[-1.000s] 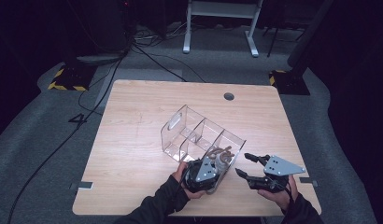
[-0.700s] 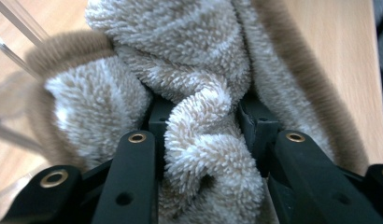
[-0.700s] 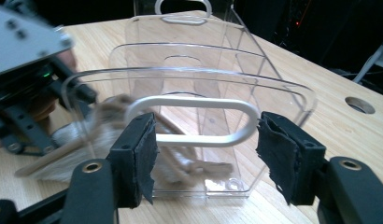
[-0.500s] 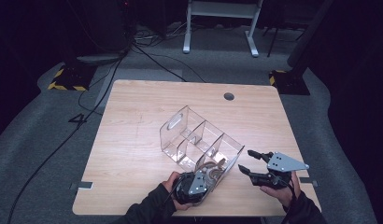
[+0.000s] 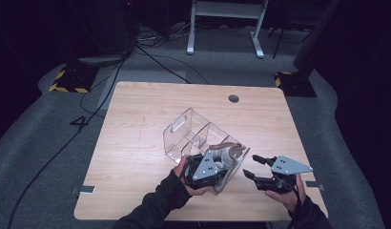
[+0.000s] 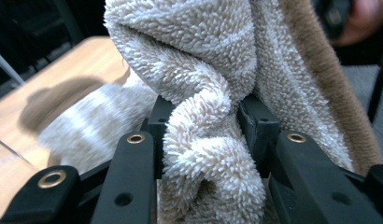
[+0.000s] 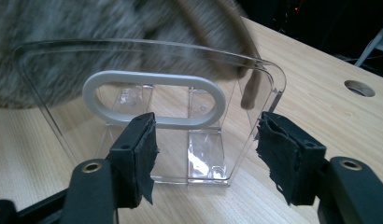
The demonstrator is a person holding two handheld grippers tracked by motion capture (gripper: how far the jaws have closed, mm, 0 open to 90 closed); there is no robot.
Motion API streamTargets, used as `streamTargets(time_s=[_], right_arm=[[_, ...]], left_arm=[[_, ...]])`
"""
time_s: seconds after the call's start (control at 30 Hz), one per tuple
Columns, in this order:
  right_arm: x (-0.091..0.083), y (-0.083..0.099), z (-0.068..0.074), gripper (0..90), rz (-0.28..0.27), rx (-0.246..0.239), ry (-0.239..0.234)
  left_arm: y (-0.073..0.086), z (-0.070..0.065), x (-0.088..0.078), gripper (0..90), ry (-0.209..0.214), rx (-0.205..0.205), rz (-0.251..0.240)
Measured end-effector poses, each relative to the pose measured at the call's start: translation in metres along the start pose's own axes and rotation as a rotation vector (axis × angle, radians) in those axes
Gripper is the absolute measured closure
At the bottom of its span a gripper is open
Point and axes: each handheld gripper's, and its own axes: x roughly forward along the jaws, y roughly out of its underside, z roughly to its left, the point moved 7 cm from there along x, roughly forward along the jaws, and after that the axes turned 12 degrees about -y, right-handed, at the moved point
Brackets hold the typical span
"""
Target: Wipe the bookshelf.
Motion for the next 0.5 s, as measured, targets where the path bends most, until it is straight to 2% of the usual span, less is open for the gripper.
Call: streamTargets(time_s=[0.03, 0.1, 0.23, 0.3, 0.33, 0.4, 0.5], right_arm=[[0.000, 0.000, 0.000, 38.0, 0.002, -0.002, 0.004], [0.000, 0.001, 0.000, 38.0, 0.001, 0.002, 0.001], [0.000, 0.001, -0.001, 37.9, 0.003, 0.001, 0.008], [0.001, 0.002, -0.001, 37.9, 0.005, 0.000, 0.004], [0.001, 0.002, 0.000, 37.9, 0.006, -0.003, 0.005], [0.001, 0.002, 0.000, 37.9, 0.013, -0.004, 0.007], [0.002, 0.003, -0.001, 37.8, 0.018, -0.011, 0.010]], left_arm=[[-0.001, 0.001, 0.002, 63.6, -0.011, 0.005, -0.003], [0.000, 0.002, 0.006, 63.6, -0.012, -0.018, 0.001], [0.009, -0.001, 0.016, 64.0, -0.016, -0.036, 0.030], [0.014, -0.002, 0.018, 64.5, -0.009, -0.058, 0.041], [0.018, -0.003, 0.020, 64.7, -0.006, -0.057, 0.056], [0.025, -0.008, 0.023, 64.9, -0.024, -0.011, 0.075], [0.026, -0.012, 0.023, 66.1, -0.033, 0.001, 0.089]])
